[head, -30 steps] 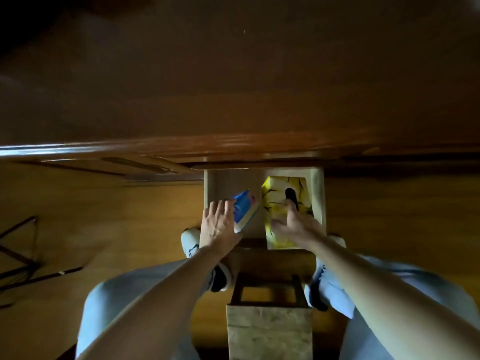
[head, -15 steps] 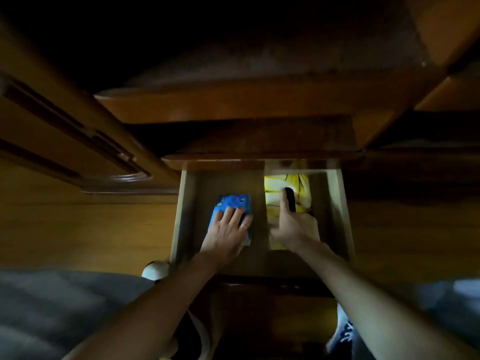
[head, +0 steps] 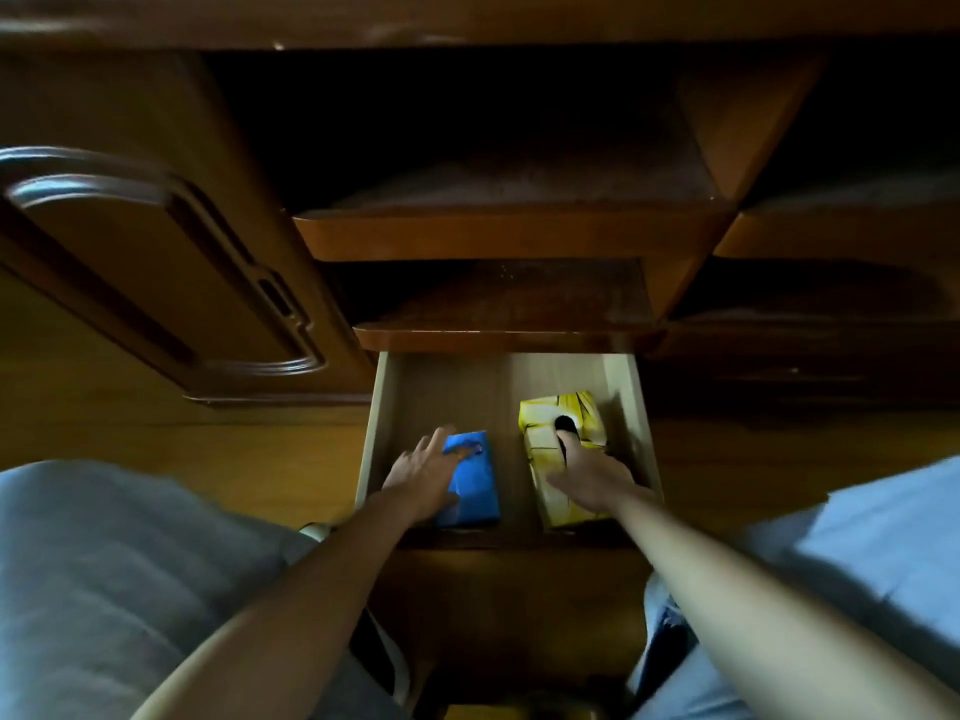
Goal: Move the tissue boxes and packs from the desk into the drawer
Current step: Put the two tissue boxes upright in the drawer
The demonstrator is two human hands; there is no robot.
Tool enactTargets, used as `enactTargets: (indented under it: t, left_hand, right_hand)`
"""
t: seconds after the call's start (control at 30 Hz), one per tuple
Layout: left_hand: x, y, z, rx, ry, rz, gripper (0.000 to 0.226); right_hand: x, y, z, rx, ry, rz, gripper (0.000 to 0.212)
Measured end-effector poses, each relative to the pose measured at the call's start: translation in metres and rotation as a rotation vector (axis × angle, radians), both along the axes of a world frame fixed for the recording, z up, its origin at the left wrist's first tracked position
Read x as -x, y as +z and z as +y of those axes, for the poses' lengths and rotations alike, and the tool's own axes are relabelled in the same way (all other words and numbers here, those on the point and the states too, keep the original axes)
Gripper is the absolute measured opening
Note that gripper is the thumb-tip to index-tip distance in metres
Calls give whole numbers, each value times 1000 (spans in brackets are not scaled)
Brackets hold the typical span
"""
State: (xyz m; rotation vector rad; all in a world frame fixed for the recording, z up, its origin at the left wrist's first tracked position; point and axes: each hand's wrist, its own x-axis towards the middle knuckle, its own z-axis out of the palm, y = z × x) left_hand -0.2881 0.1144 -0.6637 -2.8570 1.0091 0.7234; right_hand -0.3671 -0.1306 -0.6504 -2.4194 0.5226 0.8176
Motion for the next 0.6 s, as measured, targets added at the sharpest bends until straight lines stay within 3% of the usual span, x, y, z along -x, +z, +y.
enactTargets:
  t: [0.1, 0.2, 0.43, 0.6]
  left_hand:
    - [5, -8, 10, -25, 68, 81, 81]
    - [0, -13, 5, -5, 104, 42, 78]
    - [-1, -17, -32, -24, 169, 112, 86]
    - [3, -21, -50, -3, 362, 181, 81]
  right_hand:
    - [6, -6, 12, -44, -18, 62, 80]
    - [10, -16, 14, 5, -35, 35, 77]
    - [1, -30, 1, -20, -50, 47, 78]
    - [-3, -35, 1, -56, -49, 40, 75]
